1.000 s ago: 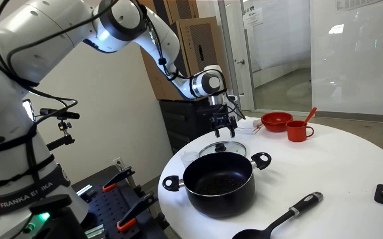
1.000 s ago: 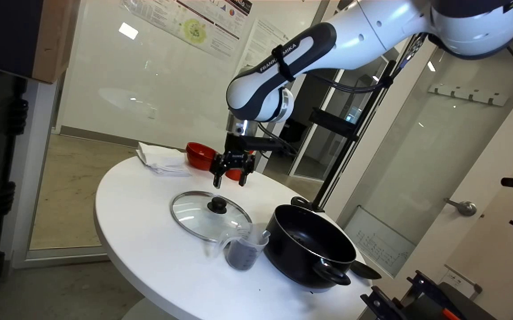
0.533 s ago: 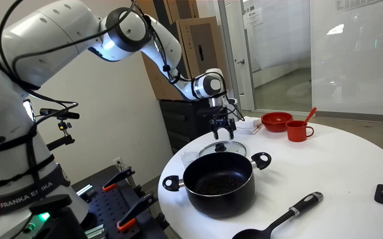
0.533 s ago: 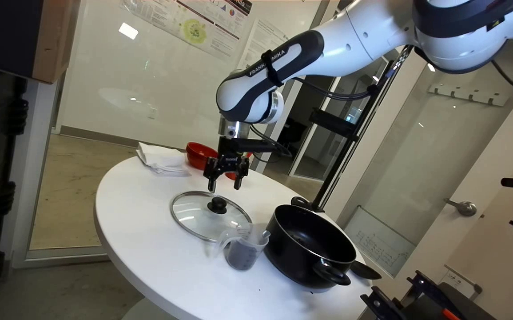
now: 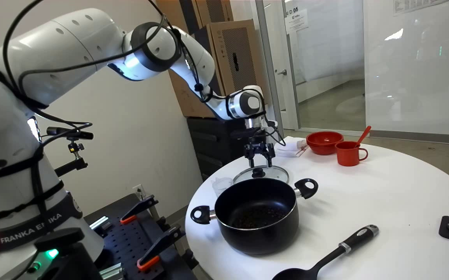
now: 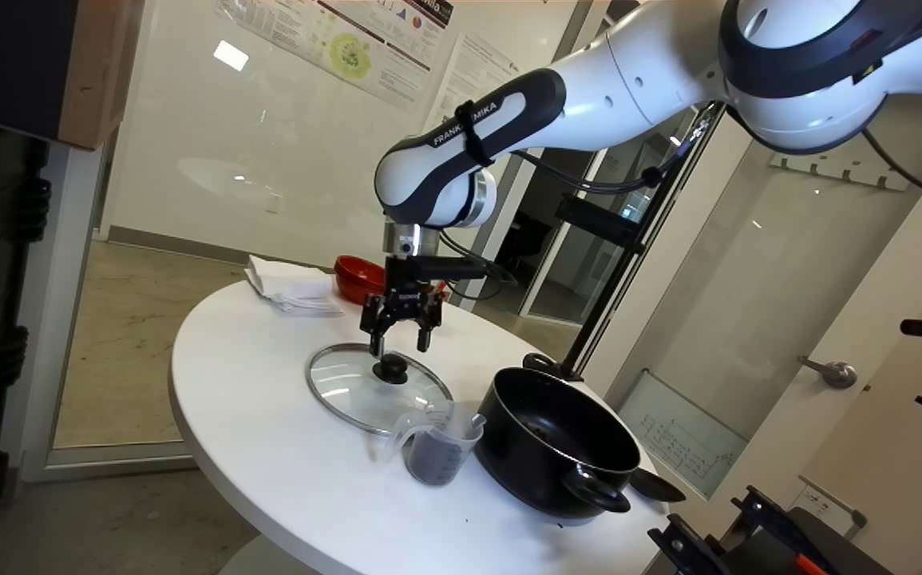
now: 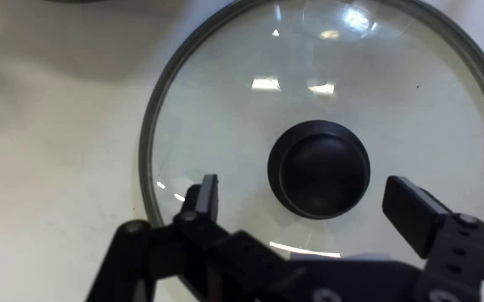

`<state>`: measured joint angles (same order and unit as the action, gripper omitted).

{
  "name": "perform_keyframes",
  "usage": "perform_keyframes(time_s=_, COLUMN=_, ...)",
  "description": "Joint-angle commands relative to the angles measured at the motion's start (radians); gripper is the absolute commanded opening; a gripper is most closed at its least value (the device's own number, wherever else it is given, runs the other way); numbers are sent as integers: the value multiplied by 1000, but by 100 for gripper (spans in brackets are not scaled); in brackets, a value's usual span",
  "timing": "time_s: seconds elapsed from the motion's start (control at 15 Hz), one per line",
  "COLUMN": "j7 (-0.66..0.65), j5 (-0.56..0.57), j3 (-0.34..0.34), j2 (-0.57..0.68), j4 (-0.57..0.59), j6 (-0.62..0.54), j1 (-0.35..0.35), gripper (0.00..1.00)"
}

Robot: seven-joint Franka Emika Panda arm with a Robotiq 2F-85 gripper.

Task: Put the glass lid on top of the black pot

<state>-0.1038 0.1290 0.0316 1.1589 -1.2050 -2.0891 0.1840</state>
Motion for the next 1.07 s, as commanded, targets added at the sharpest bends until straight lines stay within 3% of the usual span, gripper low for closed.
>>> perform_keyframes(time_s=0.0, j7=-7, j5=-1, j3=-4, j2=46, j4=78, j6=51, j1=2, gripper=84)
perform_keyframes(time_s=0.47, j7=5, j5=-11, j3=-29, j2=37, j4=62, j6=93, j1=4, gripper=27)
perform_keyframes(time_s=0.73, j7=-23, j5=-18, j3=-36, j2=-12, j4=17, j6=180, j1=20, gripper=25)
perform_keyframes(time_s=1.0, j7=-34, j5=-17, j3=-46, j2=-58, j4=-9, j6=167, j1=28, gripper=25)
